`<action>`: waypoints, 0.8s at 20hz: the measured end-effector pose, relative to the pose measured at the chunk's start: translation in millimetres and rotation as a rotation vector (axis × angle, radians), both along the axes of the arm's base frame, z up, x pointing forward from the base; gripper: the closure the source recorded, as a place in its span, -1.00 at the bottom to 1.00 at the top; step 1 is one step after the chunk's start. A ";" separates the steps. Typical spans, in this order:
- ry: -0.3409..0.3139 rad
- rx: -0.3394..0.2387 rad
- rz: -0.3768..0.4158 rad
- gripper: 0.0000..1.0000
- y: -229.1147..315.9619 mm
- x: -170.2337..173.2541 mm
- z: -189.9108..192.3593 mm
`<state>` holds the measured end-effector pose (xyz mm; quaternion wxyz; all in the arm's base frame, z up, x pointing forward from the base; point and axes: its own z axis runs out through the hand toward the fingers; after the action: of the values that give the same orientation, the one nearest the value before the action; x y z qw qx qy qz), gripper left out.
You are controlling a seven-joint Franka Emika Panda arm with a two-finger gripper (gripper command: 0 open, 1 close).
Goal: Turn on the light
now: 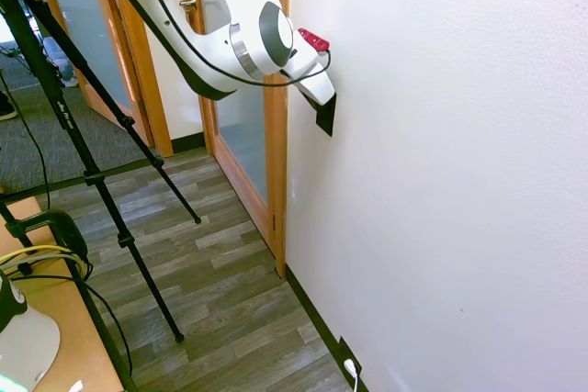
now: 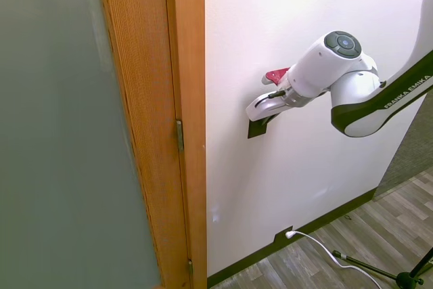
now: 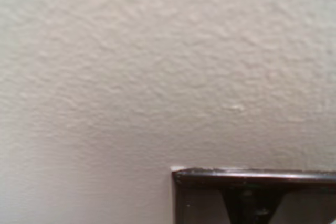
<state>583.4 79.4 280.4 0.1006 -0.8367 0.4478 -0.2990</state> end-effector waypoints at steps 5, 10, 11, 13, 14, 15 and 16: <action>-0.021 0.015 0.013 -1.00 -3.0 -4.4 -0.8; -0.043 0.017 0.015 -1.00 -1.3 -12.5 1.7; -0.051 0.019 0.018 -1.00 0.0 -13.6 3.5; -0.057 0.022 0.020 -1.00 2.7 -15.5 5.0; -0.059 0.024 0.022 -1.00 4.2 -16.6 5.2; -0.061 0.026 0.025 -1.00 5.6 -17.6 5.3; -0.064 0.030 0.028 -1.00 6.5 -18.8 5.6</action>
<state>564.6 85.9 286.0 0.1317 -0.8311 0.4372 -0.3175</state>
